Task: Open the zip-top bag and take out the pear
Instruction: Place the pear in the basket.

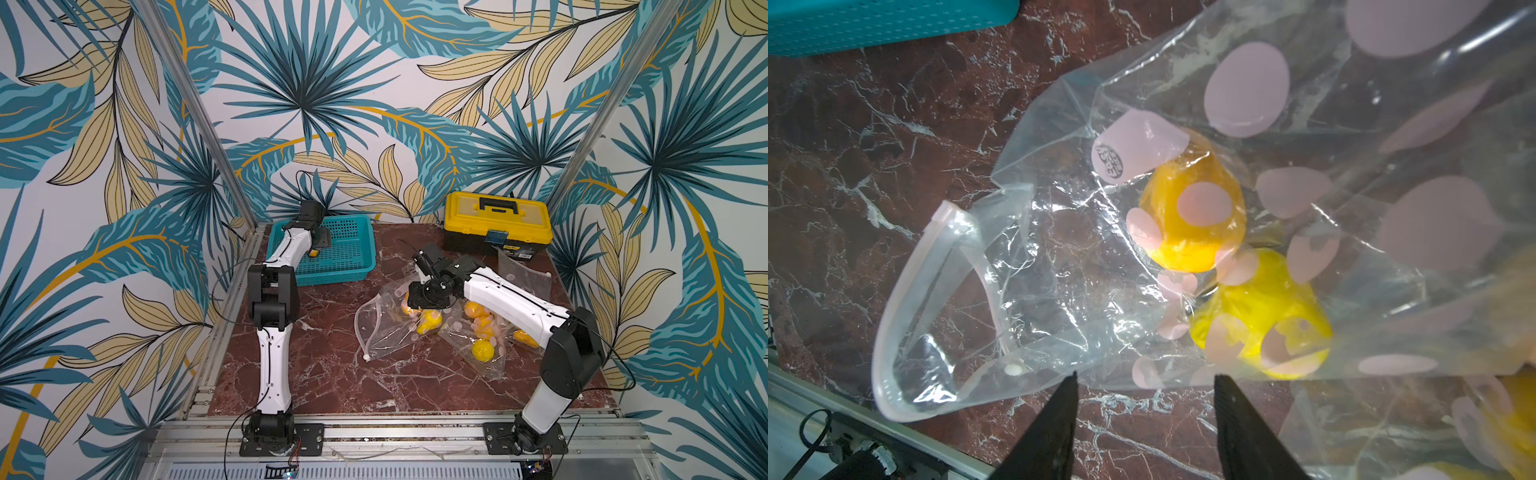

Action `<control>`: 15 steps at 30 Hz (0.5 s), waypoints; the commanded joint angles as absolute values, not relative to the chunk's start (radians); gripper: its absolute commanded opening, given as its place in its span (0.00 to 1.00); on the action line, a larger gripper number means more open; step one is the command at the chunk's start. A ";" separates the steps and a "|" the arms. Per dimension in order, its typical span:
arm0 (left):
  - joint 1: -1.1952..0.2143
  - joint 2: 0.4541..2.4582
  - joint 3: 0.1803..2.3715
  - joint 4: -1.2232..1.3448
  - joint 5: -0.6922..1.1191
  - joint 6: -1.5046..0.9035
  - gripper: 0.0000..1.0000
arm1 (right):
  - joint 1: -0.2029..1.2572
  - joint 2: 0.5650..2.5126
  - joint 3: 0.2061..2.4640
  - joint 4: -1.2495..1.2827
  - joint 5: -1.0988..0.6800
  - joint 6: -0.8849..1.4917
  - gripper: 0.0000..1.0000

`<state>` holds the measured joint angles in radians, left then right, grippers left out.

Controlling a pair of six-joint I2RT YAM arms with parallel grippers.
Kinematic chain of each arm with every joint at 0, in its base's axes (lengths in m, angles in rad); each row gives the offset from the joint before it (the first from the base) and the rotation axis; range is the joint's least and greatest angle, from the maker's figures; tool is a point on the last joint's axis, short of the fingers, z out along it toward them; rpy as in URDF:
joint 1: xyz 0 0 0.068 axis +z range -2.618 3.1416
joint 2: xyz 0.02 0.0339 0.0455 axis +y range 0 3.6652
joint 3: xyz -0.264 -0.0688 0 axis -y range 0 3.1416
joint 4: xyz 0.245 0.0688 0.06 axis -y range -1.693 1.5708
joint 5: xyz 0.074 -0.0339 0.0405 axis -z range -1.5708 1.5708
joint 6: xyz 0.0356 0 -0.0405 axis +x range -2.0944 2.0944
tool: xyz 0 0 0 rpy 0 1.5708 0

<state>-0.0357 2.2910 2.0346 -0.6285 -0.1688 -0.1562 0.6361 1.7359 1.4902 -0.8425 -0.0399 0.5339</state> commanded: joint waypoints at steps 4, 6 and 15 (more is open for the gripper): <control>-0.029 2.072 1.892 -0.638 -0.088 -0.167 0.77 | 0.628 1.707 1.499 -0.885 -0.003 0.501 0.54; -0.031 2.015 1.821 -0.640 -0.010 -0.191 0.74 | 0.623 1.706 1.499 -0.885 -0.001 0.496 0.55; -0.089 1.720 1.419 -0.641 0.305 -0.321 0.53 | 0.599 1.741 1.509 -0.893 0.021 0.464 0.53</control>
<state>-0.0601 1.7988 1.4944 -0.6270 0.1562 -0.2619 0.6056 1.7279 1.4914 -0.8677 -0.0025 0.4885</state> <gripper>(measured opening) 0.543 0.536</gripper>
